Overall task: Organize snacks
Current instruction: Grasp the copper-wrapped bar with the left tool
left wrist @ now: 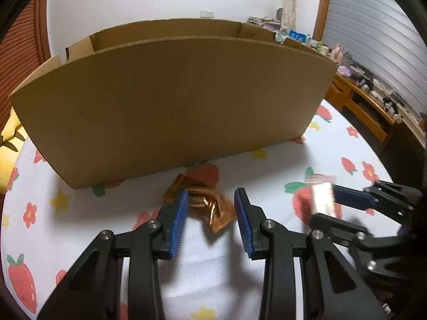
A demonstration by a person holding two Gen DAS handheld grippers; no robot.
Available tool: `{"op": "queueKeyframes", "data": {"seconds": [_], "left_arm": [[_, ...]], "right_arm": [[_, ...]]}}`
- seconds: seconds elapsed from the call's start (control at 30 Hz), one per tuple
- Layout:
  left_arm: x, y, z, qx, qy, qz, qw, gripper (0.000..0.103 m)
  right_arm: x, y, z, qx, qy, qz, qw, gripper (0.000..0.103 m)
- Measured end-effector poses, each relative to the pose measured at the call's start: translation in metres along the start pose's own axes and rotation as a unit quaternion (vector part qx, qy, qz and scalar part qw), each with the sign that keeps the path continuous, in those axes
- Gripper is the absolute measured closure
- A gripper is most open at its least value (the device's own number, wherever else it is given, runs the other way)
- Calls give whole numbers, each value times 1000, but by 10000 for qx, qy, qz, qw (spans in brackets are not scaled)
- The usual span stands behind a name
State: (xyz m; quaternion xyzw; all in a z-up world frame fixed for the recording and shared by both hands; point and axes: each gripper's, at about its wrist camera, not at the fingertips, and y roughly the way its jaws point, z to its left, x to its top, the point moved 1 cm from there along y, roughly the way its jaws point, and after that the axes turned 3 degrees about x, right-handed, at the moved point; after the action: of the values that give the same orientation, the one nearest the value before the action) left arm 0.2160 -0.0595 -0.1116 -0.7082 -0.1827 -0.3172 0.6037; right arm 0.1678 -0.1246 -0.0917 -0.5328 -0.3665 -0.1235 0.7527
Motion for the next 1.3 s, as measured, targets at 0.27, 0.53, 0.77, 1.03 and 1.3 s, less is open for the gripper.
{"op": "queueKeyframes", "data": {"seconds": [0.27,0.53,0.77,1.03,1.3], "left_arm": [[0,8,2,66,17,75,9999,68],[7,16,-2,168,95,99,9998,66],[6,16,-7,171,347,10,9993,81],[-1,8,-10,77,416,-41,9991,100],[-8,-14,-3,-35,357,-210,9991,103]], "right_arm": [[-6,4,2,-15,-61,25,10000,63],[-7,2,-2,6,5,-8,10000,63],[-8,2,1,-53,-80,-19,10000,63],[-8,2,0,-54,-64,-16,10000,63],[-9,2,0,-74,-89,-12,9999,63]]}}
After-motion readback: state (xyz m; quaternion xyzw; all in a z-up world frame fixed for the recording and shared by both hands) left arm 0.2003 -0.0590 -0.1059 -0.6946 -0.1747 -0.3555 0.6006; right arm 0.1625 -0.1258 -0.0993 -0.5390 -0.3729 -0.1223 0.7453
